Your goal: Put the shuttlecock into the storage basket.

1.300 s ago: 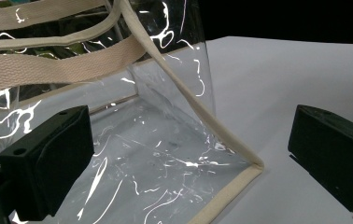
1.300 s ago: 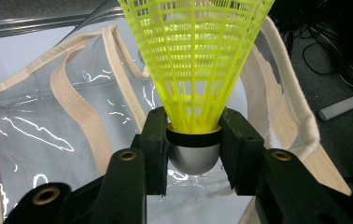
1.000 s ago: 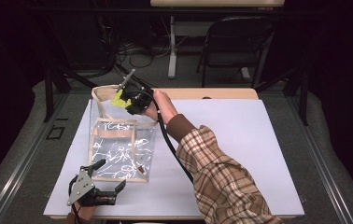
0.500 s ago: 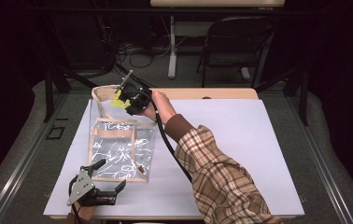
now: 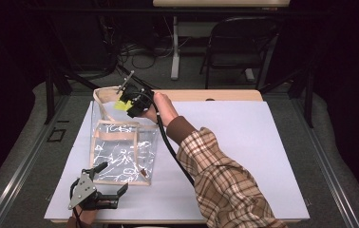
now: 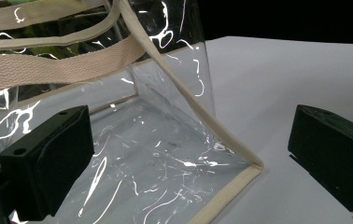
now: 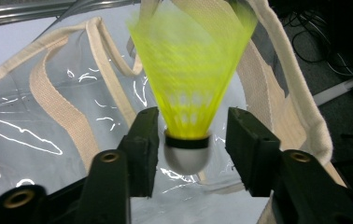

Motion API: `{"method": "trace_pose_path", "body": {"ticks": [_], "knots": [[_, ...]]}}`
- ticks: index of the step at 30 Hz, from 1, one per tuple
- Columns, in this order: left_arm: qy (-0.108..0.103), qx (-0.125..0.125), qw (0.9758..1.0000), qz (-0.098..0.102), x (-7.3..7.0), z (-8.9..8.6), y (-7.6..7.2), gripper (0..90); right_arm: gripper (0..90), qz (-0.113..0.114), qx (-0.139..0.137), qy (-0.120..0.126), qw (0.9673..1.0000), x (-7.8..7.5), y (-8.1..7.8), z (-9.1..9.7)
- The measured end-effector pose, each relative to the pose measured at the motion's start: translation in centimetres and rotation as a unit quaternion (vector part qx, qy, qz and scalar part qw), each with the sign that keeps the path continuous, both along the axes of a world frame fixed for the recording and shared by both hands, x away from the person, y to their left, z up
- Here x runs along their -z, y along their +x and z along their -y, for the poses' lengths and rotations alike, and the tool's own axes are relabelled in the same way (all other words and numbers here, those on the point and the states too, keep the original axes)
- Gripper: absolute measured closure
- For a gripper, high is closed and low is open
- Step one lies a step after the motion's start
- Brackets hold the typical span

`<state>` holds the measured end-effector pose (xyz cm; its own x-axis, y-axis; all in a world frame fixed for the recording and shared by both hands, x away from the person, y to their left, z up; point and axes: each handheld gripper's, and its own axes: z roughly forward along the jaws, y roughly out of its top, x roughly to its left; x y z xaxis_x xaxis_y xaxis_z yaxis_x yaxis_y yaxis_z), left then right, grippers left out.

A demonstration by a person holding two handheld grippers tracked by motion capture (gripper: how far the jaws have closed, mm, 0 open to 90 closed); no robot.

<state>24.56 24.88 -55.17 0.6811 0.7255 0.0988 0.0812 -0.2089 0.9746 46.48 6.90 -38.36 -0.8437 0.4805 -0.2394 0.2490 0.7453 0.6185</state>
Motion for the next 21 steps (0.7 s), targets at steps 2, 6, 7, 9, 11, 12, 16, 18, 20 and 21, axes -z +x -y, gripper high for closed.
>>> {"method": "trace_pose_path", "body": {"ticks": [2,6,7,9,11,12,16,18,20,21], "knots": [[0.0,0.0,1.0,0.0,0.0,0.0,0.0,0.0,46.8,0.004,0.0,0.005,1.0,-0.2,-0.1,0.2],[0.001,0.001,1.0,0.0,0.0,0.0,0.0,0.0,36.0,0.007,-0.005,0.031,0.9995,-1.1,-0.4,0.9],[0.0,0.001,1.0,-0.001,0.0,0.1,0.0,0.0,33.7,0.006,-0.005,0.038,0.9993,-1.3,-0.4,1.1],[0.001,0.001,1.0,0.0,0.0,0.1,0.0,0.0,26.3,0.007,-0.006,0.046,0.9989,-1.6,-0.6,1.5],[0.0,0.0,1.0,-0.001,0.0,0.1,0.0,0.0,22.2,0.004,-0.007,0.052,0.9986,-2.0,-0.8,2.0],[0.001,0.001,1.0,-0.001,0.0,0.1,0.0,0.0,20.0,0.002,-0.008,0.059,0.9983,-2.1,-0.8,2.2],[0.001,0.0,1.0,-0.001,0.0,0.1,0.0,0.0,14.0,-0.004,-0.009,0.069,0.9975,-2.4,-1.0,3.1],[0.0,-0.001,1.0,-0.002,0.0,0.1,0.0,0.0,12.7,-0.006,-0.009,0.074,0.9972,-2.5,-1.0,3.5],[0.001,-0.001,1.0,-0.002,0.0,0.1,0.0,0.0,10.6,-0.01,-0.009,0.081,0.9967,-2.6,-1.1,4.0],[0.0,-0.002,1.0,-0.002,0.0,0.1,0.0,0.0,10.1,-0.009,-0.008,0.083,0.9965,-2.7,-1.2,4.2]]}}
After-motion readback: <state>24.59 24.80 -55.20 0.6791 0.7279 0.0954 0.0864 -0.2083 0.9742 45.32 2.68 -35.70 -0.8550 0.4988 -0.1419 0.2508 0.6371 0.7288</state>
